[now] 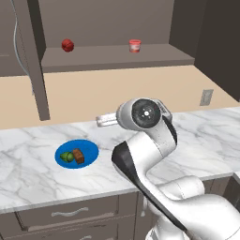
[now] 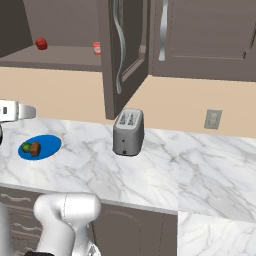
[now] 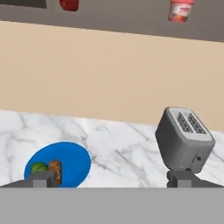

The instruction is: Pick the avocado and bread from the counter and place them on the plate. Then pick the jam from the cabinet and place it next to the plate. Lastly close the cabinet door.

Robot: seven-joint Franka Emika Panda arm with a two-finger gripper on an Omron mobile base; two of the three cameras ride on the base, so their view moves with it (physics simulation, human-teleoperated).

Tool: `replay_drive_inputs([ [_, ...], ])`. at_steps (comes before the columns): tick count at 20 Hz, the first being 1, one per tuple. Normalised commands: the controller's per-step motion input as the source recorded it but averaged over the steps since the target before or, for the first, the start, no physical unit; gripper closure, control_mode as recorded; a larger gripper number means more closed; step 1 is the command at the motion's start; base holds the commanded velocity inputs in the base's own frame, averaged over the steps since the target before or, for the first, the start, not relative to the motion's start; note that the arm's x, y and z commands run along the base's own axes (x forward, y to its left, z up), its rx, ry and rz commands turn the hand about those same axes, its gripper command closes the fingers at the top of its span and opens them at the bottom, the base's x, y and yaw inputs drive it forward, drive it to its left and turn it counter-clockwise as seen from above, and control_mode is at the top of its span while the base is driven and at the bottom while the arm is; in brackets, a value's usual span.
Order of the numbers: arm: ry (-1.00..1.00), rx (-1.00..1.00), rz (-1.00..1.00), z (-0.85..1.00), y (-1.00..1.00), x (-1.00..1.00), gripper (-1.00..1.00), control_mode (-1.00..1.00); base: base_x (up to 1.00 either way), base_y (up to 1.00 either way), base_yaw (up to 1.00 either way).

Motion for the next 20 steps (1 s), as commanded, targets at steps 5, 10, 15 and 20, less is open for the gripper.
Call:
replay_drive_inputs([
  [5,0.06,-0.07,-0.24,0.75,-0.52,-0.49,-1.00,-1.00,0.00,0.00,0.00],
  [10,0.00,-0.09,-0.11,0.69,-0.32,-0.11,-1.00,-1.00,0.00,0.00,0.00],
  [15,-0.13,0.03,0.02,0.30,-0.52,0.03,-1.00,-1.00,0.00,0.00,0.00],
  [20,-0.22,0.11,0.10,0.05,-0.64,0.26,-1.00,-1.00,0.00,0.00,0.00],
])
